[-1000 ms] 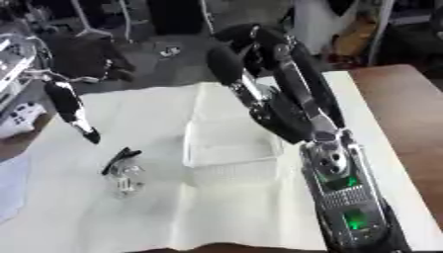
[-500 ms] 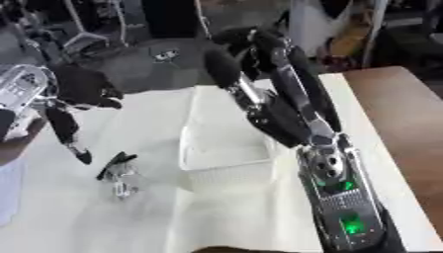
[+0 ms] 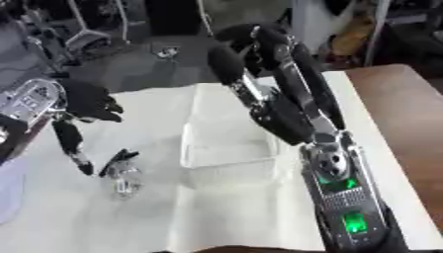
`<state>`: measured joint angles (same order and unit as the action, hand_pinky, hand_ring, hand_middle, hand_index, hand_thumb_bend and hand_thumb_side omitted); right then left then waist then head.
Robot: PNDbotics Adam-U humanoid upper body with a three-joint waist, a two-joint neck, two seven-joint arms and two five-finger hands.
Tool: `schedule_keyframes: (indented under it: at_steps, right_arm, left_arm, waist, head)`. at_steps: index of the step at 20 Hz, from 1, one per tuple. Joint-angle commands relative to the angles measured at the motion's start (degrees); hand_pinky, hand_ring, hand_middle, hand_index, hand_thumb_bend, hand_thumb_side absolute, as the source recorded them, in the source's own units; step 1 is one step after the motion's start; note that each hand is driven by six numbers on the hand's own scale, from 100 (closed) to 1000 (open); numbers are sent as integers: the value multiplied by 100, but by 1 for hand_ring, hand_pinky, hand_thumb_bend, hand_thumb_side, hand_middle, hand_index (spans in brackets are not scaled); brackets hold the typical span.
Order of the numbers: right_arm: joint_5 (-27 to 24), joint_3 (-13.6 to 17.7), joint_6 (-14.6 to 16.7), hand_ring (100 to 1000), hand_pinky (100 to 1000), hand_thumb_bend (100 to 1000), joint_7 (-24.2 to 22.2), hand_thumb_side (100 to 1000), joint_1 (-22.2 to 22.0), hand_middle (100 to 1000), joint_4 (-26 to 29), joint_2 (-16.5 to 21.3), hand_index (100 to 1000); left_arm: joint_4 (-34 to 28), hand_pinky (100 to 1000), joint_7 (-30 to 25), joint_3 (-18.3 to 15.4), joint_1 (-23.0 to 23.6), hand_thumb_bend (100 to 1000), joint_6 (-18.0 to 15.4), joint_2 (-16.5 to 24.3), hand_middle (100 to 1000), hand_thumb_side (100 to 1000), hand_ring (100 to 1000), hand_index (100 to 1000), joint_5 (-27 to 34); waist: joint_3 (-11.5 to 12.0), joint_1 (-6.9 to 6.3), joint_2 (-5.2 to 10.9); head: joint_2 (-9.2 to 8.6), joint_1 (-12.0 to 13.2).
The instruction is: Pick up objects on the table and place them in the box.
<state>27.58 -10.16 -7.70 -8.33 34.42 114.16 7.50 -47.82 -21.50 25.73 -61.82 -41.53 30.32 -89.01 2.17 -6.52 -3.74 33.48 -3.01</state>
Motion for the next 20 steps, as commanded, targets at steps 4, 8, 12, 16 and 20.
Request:
schedule_keyframes:
  at_steps: [4, 8, 12, 16, 20]
  right_arm:
    - [-18, -13, 24, 429, 381, 631, -2, 1000, 126, 547, 43, -28, 752]
    - [-19, -14, 24, 429, 381, 631, -3, 1000, 127, 547, 43, -29, 752]
    - [-22, -16, 26, 429, 381, 631, -1, 1000, 129, 547, 43, -29, 752]
    - [-22, -17, 25, 429, 381, 631, -5, 1000, 128, 547, 43, -25, 752]
    - [-20, -15, 20, 429, 381, 632, -7, 1000, 125, 547, 43, -18, 753]
  left_arm:
    - [40, 1000, -1490, 92, -57, 1000, -1044, 90, 1000, 1000, 1000, 1000, 508]
    - [-41, 1000, -1893, 172, -53, 1000, -1044, 94, 1000, 1000, 1000, 1000, 820]
    - [-101, 1000, -2199, 256, -9, 1000, -1044, 98, 1000, 1000, 999, 1000, 1201]
    - [-74, 1000, -2581, 278, 17, 1000, -1044, 105, 1000, 1000, 993, 1000, 1640]
    - [-135, 1000, -2934, 246, 27, 1000, -1044, 146, 1000, 1000, 992, 1000, 1822]
  waist:
    - [-4, 9, 92]
    - [-8, 8, 92]
    - [-12, 6, 89]
    - [-10, 9, 88]
    - [-5, 11, 89]
  head:
    - [14, 44]
    - [35, 58]
    - [47, 65]
    - [68, 77]
    - [84, 89]
